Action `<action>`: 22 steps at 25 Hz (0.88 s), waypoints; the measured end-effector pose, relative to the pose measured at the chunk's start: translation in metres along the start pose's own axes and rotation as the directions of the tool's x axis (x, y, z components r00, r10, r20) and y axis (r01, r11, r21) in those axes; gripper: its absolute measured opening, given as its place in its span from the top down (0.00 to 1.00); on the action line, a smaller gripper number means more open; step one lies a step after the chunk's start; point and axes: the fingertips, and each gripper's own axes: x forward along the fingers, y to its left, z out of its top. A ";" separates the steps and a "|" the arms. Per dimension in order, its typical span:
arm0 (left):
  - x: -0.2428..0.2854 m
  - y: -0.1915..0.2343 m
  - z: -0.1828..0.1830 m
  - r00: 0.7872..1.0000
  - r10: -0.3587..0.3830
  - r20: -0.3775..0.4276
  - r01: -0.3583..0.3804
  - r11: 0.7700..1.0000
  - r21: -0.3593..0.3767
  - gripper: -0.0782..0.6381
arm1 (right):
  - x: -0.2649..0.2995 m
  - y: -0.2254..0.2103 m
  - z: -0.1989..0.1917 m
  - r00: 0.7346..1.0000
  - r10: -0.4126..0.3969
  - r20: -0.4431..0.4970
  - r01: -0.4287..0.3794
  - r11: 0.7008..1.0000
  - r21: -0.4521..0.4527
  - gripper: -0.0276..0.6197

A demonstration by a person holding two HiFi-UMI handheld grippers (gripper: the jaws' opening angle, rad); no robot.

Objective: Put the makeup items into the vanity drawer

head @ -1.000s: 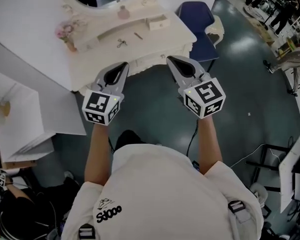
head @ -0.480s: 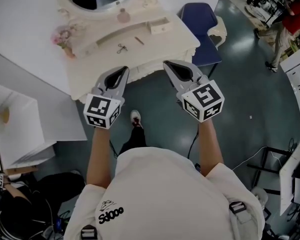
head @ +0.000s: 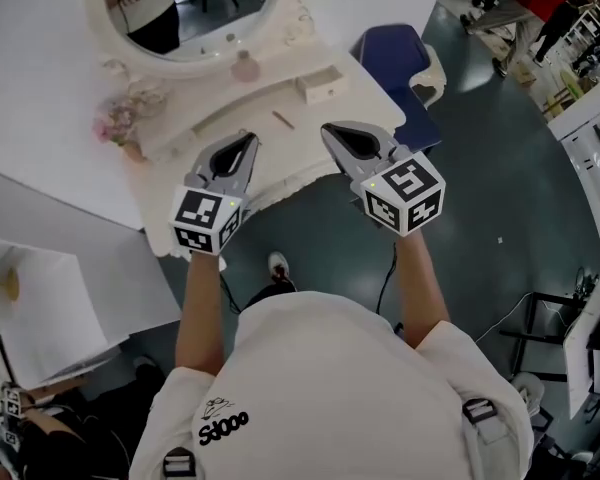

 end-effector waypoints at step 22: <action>0.081 0.126 -0.108 0.989 -0.062 -0.137 0.040 0.987 -0.153 0.87 | 0.192 -0.063 -0.089 0.928 0.041 -0.369 -0.026 0.999 0.046 0.95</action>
